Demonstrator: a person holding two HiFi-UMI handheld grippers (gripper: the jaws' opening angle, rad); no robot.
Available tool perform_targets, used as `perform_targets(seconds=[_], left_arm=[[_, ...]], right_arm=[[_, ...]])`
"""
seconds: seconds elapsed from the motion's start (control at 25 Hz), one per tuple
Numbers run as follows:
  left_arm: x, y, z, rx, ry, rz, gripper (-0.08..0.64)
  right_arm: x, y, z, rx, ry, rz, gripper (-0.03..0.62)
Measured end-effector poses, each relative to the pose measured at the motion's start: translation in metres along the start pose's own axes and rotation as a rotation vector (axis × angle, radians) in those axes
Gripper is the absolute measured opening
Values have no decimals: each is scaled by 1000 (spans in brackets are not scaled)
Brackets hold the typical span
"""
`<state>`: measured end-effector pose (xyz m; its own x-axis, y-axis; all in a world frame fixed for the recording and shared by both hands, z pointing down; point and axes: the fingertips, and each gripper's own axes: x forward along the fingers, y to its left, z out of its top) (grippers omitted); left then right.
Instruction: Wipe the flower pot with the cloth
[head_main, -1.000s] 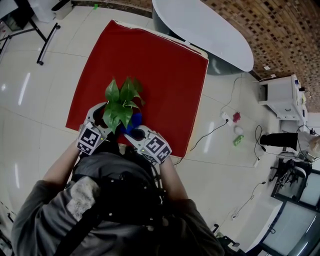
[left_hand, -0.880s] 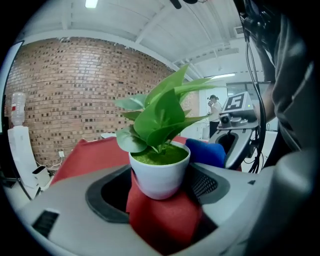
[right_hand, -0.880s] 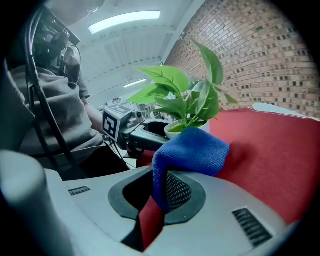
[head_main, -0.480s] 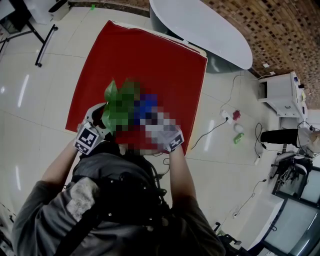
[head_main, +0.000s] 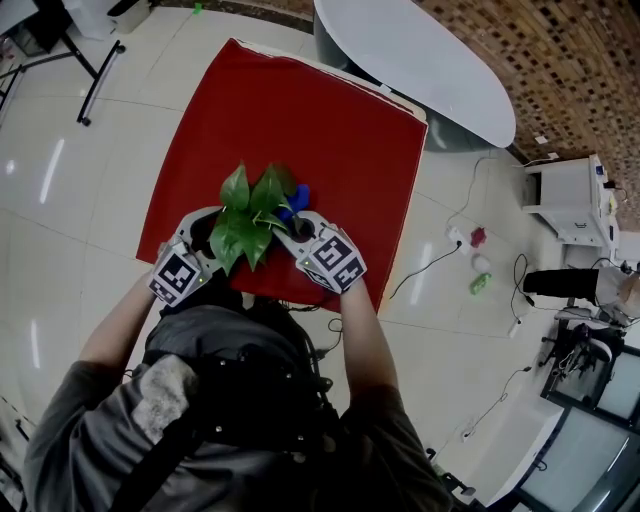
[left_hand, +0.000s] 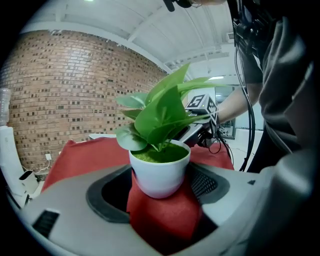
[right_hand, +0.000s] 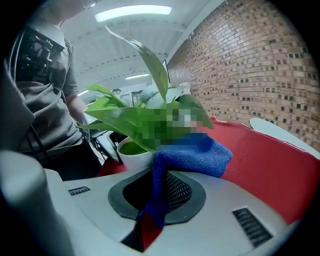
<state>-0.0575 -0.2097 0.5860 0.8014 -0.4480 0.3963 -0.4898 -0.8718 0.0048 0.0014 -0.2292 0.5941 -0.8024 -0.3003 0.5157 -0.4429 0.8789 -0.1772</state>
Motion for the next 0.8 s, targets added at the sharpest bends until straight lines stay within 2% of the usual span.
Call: perform_targets(seconds=[0.64,0.8], left_arm=[[12,1,1,1,-8,-70,396],[11,-1,-4,44,50,-83,397]], right_arm=[[-11,39,-18,116,-62,-1,66],[-15,35,-21,133,-69,-21,66]])
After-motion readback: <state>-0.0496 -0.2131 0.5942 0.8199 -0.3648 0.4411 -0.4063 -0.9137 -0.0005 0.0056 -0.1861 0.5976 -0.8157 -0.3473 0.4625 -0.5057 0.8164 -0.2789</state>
